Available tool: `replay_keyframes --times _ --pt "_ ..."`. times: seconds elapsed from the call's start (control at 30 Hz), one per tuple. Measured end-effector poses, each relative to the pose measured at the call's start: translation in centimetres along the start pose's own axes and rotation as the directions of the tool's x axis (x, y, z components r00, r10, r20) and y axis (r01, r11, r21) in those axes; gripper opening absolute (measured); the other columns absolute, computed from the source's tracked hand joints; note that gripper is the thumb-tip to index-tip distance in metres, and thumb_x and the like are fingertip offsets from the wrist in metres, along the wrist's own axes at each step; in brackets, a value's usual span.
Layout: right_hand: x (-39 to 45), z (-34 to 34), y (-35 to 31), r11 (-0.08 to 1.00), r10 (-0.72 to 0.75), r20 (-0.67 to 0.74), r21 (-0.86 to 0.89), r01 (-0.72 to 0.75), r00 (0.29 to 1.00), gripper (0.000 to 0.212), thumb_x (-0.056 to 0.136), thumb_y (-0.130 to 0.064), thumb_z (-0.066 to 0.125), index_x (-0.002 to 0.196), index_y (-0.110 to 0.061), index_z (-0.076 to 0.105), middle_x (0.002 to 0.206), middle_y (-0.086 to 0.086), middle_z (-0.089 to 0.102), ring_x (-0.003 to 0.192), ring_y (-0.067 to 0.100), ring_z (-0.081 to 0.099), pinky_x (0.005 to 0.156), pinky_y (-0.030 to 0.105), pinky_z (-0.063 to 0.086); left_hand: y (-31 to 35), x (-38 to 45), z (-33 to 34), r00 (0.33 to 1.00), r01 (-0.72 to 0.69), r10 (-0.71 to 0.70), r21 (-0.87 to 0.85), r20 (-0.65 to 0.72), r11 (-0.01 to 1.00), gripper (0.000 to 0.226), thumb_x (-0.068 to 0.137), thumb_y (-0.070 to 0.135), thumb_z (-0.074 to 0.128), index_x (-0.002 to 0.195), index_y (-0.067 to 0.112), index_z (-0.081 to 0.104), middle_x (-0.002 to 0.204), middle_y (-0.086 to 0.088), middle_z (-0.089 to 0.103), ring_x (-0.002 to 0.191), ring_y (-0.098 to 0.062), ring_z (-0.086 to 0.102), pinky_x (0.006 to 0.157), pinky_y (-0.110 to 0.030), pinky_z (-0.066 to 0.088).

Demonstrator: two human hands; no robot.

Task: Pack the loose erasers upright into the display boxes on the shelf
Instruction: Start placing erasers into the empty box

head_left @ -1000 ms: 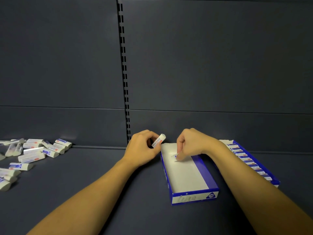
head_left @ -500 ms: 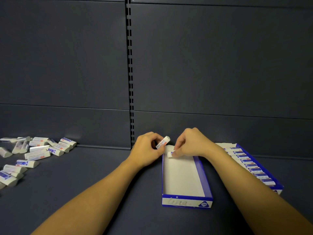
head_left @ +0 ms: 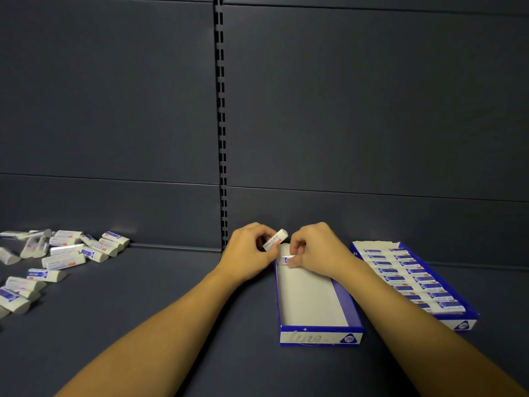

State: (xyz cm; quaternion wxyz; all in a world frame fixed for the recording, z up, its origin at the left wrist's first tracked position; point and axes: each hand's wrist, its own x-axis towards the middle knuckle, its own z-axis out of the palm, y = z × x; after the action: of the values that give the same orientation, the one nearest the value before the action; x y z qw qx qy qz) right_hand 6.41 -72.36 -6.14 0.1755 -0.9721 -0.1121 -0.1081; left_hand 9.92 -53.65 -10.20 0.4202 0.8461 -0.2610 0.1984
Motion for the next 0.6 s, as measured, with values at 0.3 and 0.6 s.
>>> replay_keyframes --times 0.3,0.6 --pt "-0.4 -1.5 -0.1 0.998 -0.016 -0.033 0.053 0.018 0.999 0.021 0.07 -0.03 0.09 0.088 -0.025 0.08 0.077 -0.009 0.061 0.066 0.007 0.056 0.064 0.022 0.045 0.5 0.1 -0.6 1.0 -0.011 0.011 0.017 0.01 1.0 0.01 0.081 0.03 0.072 0.09 0.031 0.073 0.087 0.013 0.064 0.077 -0.006 0.062 0.072 -0.038 0.055" --pt "-2.3 -6.3 1.8 0.971 0.082 -0.194 0.236 -0.035 0.978 0.009 0.079 -0.019 0.083 0.084 -0.026 0.08 0.065 -0.009 0.067 0.052 -0.002 0.053 0.054 0.005 0.04 2.2 0.8 -2.1 0.997 -0.078 0.079 0.04 -0.017 0.996 0.019 0.078 0.022 0.074 0.092 0.034 0.073 0.088 0.013 0.062 0.079 -0.006 0.057 0.07 -0.027 0.051"
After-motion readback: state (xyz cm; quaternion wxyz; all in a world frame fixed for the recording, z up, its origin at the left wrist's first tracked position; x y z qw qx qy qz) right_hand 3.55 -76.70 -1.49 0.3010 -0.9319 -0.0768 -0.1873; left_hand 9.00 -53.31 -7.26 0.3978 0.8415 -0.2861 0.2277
